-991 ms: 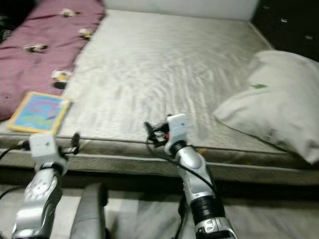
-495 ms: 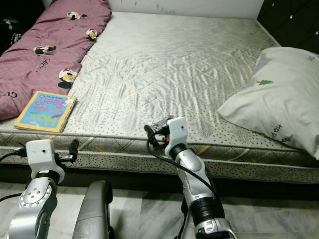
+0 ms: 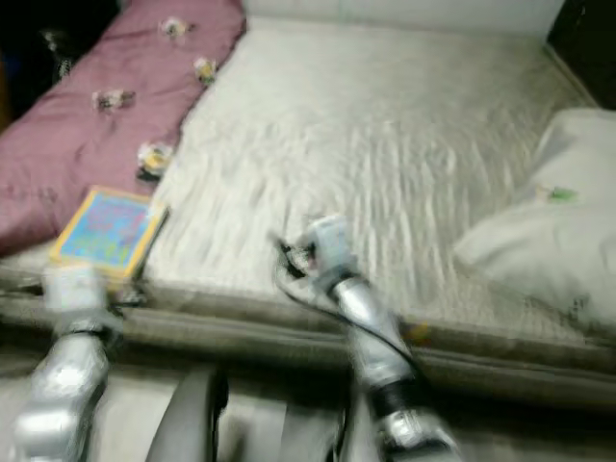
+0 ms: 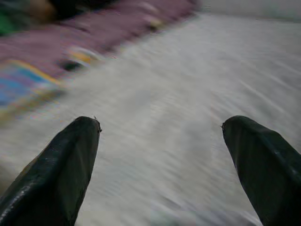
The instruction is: Clean up the room
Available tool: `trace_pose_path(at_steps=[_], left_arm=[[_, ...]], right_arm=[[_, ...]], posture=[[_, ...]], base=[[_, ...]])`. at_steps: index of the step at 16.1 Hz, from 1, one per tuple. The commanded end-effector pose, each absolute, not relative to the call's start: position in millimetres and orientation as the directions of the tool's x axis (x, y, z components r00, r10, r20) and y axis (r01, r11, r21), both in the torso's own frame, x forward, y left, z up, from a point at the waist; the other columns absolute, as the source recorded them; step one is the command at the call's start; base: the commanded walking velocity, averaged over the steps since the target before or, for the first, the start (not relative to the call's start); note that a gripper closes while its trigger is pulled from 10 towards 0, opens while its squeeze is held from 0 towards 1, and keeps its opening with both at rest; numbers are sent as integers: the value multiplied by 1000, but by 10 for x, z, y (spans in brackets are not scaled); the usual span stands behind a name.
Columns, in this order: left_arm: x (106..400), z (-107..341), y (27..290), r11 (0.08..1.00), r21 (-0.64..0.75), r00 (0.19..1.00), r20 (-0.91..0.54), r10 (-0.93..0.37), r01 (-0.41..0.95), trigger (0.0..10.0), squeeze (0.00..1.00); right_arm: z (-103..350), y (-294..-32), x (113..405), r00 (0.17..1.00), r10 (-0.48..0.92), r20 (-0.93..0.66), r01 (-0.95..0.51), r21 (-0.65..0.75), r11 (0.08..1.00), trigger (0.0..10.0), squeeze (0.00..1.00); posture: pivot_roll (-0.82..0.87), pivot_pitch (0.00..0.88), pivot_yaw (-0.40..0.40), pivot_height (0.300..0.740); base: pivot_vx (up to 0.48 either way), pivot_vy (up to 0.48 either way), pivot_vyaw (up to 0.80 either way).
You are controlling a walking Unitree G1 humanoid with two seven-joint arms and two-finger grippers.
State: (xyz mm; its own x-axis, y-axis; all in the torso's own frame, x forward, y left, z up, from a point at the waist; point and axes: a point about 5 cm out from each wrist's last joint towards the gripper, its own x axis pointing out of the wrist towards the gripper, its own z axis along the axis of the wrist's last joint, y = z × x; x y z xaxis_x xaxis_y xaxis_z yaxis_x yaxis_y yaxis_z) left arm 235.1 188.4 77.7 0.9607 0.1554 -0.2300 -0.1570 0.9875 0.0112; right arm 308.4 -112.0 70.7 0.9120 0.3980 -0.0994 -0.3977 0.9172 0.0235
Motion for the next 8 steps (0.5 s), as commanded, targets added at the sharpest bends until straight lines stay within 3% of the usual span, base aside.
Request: trace_pose_path(at_steps=[1, 3, 8], left_arm=[[2288, 745, 1978, 983, 49, 949, -257, 183, -176, 10000, 0], [2221, 739, 2015, 981, 64, 943, -272, 191, -181, 10000, 0], [1895, 831, 2087, 975, 125, 932, -293, 213, -184, 10000, 0]], right_arm=[[715, -1040, 3100, 910, 404, -96, -402, 43, 915, 10000, 0], [732, -986, 3129, 910, 405, -89, -401, 57, 914, 10000, 0], [680, -786, 3165, 884, 457, -96, -449, 92, 889, 10000, 0]], posture=[[140, 26, -39, 542], [157, 39, -37, 542], [280, 113, -39, 487]], base=[[0, 0, 0], [0, 0, 0], [0, 0, 0]])
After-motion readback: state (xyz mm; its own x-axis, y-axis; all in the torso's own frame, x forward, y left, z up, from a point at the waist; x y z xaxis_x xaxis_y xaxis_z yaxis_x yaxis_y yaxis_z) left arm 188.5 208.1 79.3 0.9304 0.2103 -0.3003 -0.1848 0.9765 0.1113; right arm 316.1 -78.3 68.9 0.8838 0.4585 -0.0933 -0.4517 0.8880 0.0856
